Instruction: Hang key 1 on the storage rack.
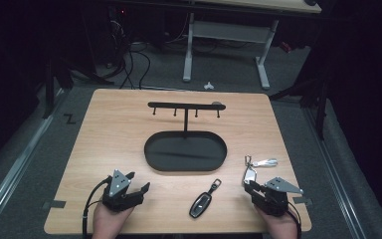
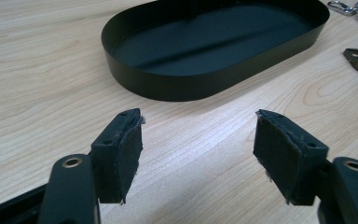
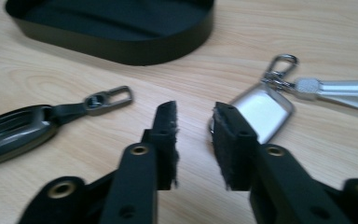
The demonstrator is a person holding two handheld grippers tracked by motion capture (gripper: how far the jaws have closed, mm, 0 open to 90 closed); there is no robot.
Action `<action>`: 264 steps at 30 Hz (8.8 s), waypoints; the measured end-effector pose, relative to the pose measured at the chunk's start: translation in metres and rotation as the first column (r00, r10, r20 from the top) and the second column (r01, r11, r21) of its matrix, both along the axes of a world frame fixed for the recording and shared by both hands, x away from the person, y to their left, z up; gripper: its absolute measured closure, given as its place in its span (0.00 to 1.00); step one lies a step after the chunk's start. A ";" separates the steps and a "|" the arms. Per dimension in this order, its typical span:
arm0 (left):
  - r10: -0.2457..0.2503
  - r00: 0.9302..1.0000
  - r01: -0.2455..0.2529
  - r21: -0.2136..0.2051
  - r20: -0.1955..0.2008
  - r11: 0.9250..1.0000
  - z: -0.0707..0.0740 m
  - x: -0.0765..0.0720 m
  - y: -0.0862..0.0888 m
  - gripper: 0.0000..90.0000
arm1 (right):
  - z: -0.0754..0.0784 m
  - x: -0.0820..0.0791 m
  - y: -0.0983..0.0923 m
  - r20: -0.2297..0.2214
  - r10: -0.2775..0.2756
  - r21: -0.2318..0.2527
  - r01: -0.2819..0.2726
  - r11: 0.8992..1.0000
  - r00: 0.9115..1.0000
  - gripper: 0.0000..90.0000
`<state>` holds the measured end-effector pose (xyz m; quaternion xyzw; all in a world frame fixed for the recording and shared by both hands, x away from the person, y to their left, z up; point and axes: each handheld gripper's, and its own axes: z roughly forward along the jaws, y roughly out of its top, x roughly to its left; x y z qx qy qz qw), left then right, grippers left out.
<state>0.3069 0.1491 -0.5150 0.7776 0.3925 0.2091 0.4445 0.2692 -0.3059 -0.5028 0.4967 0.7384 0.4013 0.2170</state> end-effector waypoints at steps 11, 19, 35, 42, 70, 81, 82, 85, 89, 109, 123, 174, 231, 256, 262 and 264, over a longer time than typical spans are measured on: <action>0.021 1.000 -0.021 0.011 -0.015 1.000 -0.003 -0.008 0.011 0.36 | 0.001 -0.001 0.068 -0.042 0.239 -0.016 -0.240 0.971 0.970 1.00; 0.049 0.999 -0.049 0.013 -0.015 0.999 -0.003 -0.013 0.021 0.36 | -0.002 -0.007 0.108 -0.050 0.361 -0.052 -0.364 0.930 0.931 1.00; 0.013 1.000 -0.013 0.024 -0.012 1.000 -0.003 -0.013 0.012 0.36 | -0.012 -0.015 0.127 -0.097 0.427 -0.105 -0.436 0.894 0.899 1.00; -0.031 0.999 0.031 0.023 -0.006 0.999 -0.002 -0.007 -0.002 0.36 | -0.013 -0.018 0.115 -0.101 0.389 -0.110 -0.399 0.910 0.916 1.00; -0.124 0.992 0.124 0.004 0.002 0.992 0.001 0.012 -0.039 0.36 | -0.011 -0.048 0.067 -0.101 0.309 -0.109 -0.319 0.942 0.946 1.00; -0.107 0.994 0.107 0.004 0.000 0.994 0.001 0.010 -0.032 0.36 | -0.013 -0.032 0.041 -0.092 0.225 -0.109 -0.235 0.966 0.970 1.00; -0.107 0.994 0.107 0.004 0.000 0.994 0.001 0.010 -0.032 0.36 | -0.013 -0.032 0.041 -0.092 0.225 -0.109 -0.235 0.966 0.970 1.00; -0.102 0.995 0.102 0.006 -0.003 0.995 0.001 0.009 -0.029 0.36 | -0.013 -0.027 0.035 -0.090 0.204 -0.105 -0.213 0.971 0.975 1.00; -0.090 0.996 0.090 0.001 -0.005 0.996 0.001 0.009 -0.025 0.36 | -0.014 -0.022 0.032 -0.097 0.191 -0.091 -0.200 0.976 0.977 1.00; -0.090 0.996 0.090 -0.003 -0.003 0.996 0.001 0.009 -0.021 0.35 | -0.002 -0.015 -0.005 -0.064 0.023 -0.058 -0.027 0.998 0.998 0.91; -0.102 0.995 0.102 -0.035 0.003 0.994 0.004 0.005 -0.017 0.34 | 0.002 -0.003 -0.012 -0.186 -0.022 -0.130 -0.003 0.992 0.982 0.83; -0.137 0.991 0.137 0.017 0.009 0.990 -0.001 0.007 -0.019 0.35 | 0.047 0.064 0.023 -0.684 -0.077 -0.397 -0.282 0.874 0.726 0.36; -0.160 0.987 0.159 0.017 0.012 0.987 -0.002 0.007 -0.021 0.35 | 0.015 0.099 0.118 -0.715 0.011 -0.368 -0.390 0.844 0.699 0.87; -0.160 0.987 0.160 0.019 0.009 0.987 -0.002 0.008 -0.020 0.35 | 0.024 0.097 0.119 -0.714 0.054 -0.346 -0.419 0.840 0.698 0.89; -0.165 0.986 0.165 0.020 0.007 0.986 -0.002 0.007 -0.021 0.35 | 0.042 0.094 0.108 -0.684 0.095 -0.338 -0.430 0.837 0.723 0.89; -0.167 0.986 0.166 0.024 0.007 0.986 -0.002 0.007 -0.022 0.35 | 0.047 0.096 0.102 -0.659 0.142 -0.347 -0.467 0.813 0.738 0.89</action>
